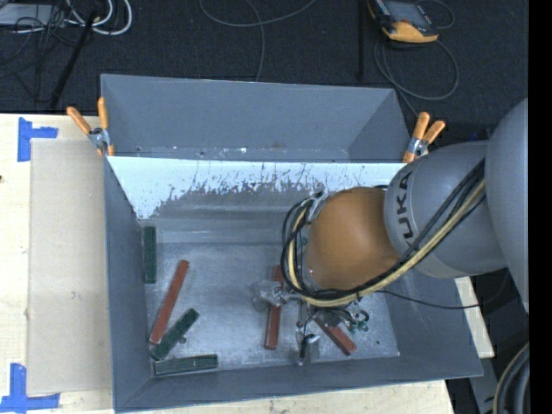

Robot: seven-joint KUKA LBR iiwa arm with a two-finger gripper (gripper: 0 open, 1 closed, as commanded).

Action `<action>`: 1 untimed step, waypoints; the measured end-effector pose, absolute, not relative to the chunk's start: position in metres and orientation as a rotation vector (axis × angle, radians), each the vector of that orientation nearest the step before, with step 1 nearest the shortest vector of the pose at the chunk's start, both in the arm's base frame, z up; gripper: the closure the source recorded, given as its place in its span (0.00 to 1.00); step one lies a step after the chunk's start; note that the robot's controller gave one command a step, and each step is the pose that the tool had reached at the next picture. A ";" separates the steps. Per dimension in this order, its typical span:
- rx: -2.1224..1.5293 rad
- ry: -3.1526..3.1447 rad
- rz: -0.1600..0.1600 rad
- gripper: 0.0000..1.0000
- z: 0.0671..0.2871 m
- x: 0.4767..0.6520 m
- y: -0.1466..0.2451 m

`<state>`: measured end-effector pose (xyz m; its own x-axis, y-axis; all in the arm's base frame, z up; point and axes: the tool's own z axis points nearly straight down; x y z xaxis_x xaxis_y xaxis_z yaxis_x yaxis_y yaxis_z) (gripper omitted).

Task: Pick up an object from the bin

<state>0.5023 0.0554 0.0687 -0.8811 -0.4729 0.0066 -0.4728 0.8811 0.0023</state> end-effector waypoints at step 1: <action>0.761 -3.046 -0.002 1.00 0.069 0.504 0.056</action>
Offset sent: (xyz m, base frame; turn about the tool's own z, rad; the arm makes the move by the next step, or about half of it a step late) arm 0.0000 0.0000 0.0000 0.0000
